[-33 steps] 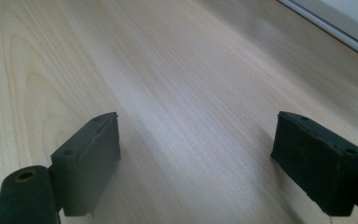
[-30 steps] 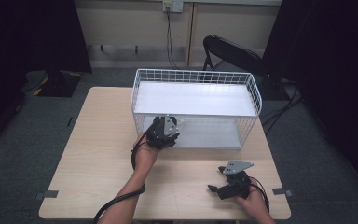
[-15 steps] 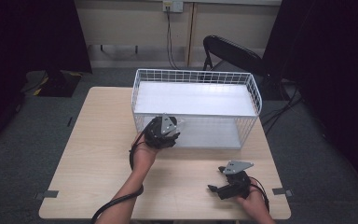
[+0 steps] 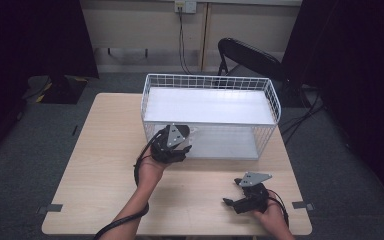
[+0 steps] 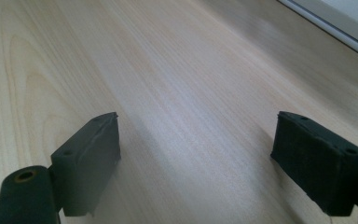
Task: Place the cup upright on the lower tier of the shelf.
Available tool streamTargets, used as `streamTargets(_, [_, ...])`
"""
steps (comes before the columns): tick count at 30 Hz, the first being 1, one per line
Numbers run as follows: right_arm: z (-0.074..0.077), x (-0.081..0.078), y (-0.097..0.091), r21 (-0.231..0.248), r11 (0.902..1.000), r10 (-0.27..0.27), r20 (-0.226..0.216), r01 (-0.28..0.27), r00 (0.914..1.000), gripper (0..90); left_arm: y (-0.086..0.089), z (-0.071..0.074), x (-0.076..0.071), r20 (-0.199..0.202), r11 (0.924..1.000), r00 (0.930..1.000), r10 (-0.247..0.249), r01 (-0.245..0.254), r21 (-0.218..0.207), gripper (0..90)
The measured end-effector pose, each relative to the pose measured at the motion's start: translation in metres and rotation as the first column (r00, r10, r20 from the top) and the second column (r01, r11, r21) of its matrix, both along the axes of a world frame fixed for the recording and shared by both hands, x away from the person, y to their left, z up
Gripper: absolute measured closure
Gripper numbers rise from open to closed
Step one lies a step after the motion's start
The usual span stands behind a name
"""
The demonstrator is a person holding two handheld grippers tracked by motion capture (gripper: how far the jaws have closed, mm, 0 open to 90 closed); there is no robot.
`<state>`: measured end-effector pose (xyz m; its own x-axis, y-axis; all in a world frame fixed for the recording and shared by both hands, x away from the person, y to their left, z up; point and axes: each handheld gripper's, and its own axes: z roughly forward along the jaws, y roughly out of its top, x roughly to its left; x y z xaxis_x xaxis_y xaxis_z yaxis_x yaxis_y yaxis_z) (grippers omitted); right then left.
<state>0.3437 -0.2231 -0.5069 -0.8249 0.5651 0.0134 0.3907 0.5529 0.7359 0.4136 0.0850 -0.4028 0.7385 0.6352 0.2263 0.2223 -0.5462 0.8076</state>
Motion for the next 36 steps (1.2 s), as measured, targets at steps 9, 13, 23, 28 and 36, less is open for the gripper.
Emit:
streamTargets(9, [0.000,0.000,0.000,0.000,1.0000,0.000,0.000,0.000,1.0000,14.2,0.009,0.003,-0.009,-0.017,0.9994,0.9998,-0.010,0.010,-0.032,45.4])
streamTargets(13, [0.000,0.000,0.000,0.000,1.0000,0.000,0.000,0.000,1.0000,14.2,0.012,0.004,-0.013,-0.031,0.9988,0.9994,-0.019,0.018,-0.045,44.6])
streamTargets(23, [0.000,0.000,0.000,0.000,1.0000,0.000,0.000,0.000,1.0000,14.2,0.016,0.005,-0.022,-0.050,0.9968,0.9970,-0.059,0.056,-0.057,39.6])
streamTargets(28, [0.000,0.000,0.000,0.000,1.0000,0.000,0.000,0.000,1.0000,14.2,0.017,0.002,-0.025,-0.062,0.9960,0.9955,-0.071,0.068,-0.058,35.7])
streamTargets(36, [0.000,0.000,0.000,0.000,1.0000,0.000,0.000,0.000,1.0000,14.2,0.021,-0.001,-0.030,-0.099,0.9948,0.9920,-0.079,0.072,-0.072,25.5])
